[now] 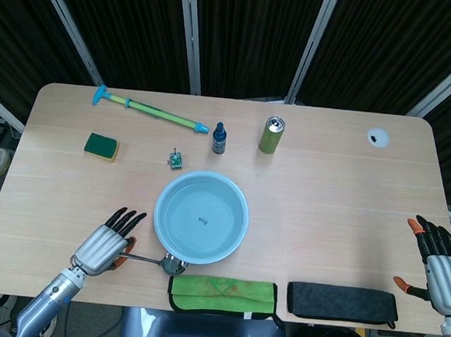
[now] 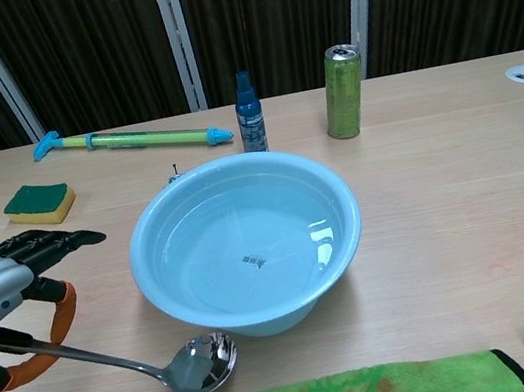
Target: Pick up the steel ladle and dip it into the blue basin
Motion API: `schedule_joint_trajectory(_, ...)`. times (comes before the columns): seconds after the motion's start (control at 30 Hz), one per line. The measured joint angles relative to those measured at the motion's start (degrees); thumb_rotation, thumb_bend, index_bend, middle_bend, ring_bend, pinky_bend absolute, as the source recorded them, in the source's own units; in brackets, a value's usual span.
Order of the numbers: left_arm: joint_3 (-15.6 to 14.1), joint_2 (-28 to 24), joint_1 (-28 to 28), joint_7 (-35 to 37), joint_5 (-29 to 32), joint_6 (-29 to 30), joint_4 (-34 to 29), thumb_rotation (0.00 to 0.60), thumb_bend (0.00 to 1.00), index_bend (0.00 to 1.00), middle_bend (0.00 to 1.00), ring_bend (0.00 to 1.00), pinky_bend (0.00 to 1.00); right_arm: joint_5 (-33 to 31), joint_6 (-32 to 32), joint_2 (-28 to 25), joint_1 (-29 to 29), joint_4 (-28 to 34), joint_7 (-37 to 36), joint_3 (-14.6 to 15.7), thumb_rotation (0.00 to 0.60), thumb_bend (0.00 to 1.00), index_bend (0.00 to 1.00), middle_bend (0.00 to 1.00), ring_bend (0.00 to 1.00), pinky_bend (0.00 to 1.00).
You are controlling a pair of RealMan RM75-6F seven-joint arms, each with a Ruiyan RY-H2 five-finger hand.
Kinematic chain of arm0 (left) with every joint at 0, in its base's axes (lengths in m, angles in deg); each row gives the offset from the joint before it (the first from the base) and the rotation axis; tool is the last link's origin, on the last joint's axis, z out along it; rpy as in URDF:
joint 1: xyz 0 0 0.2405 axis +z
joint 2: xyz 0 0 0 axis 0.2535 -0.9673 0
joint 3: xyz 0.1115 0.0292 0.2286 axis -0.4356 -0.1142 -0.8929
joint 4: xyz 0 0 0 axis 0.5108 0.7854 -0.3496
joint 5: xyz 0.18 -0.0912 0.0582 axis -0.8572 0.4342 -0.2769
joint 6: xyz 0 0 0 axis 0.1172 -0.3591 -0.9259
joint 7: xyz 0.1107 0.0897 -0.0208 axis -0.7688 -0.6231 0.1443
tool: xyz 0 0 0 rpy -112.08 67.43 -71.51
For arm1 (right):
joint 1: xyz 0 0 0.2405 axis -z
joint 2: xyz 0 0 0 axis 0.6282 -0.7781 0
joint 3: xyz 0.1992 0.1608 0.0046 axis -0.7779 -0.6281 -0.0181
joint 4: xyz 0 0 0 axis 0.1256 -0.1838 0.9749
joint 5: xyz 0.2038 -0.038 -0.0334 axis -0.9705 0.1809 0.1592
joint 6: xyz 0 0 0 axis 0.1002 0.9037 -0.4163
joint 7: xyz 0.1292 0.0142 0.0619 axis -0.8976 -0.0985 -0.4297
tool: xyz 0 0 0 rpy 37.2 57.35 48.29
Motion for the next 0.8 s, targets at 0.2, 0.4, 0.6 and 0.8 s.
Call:
schedule_joint_trajectory(0.2,-0.1,-0.5,0.2,-0.3,-0.8,0.5,-1.0,0.600,0.41,0.60,0.00,0.00,0.00,0.2,0.2,-0.1,0.1,0.0,-0.3,0.0,0.600,0.00,0.00,0.00,0.00,0.00)
schedule_joint_trajectory(0.4,-0.1,-1.2,0.2,-0.8,-2.2,1.2,-2.4,0.600,0.41,0.61,0.00,0.00,0.00,0.5,0.4,-0.2,0.2,0.0,-0.6,0.1,0.600,0.00,0.00,0.00,0.00,0.00)
schedule_joint_trajectory(0.6,-0.2,-2.4,0.0,-1.5,-3.7,1.6,-4.7,0.600,0.41,0.62,0.00,0.00,0.00,0.9,0.9,-0.4,0.3,0.0,-1.1,0.2,0.600,0.00,0.00,0.00,0.00,0.00)
schedule_joint_trajectory(0.8,-0.1,-4.4,-0.6,-1.8,-5.3,1.8,-8.3,0.600,0.41,0.62,0.00,0.00,0.00,1.4,1.4,-0.5,0.5,0.0,-1.5,0.4,0.600,0.00,0.00,0.00,0.00,0.00)
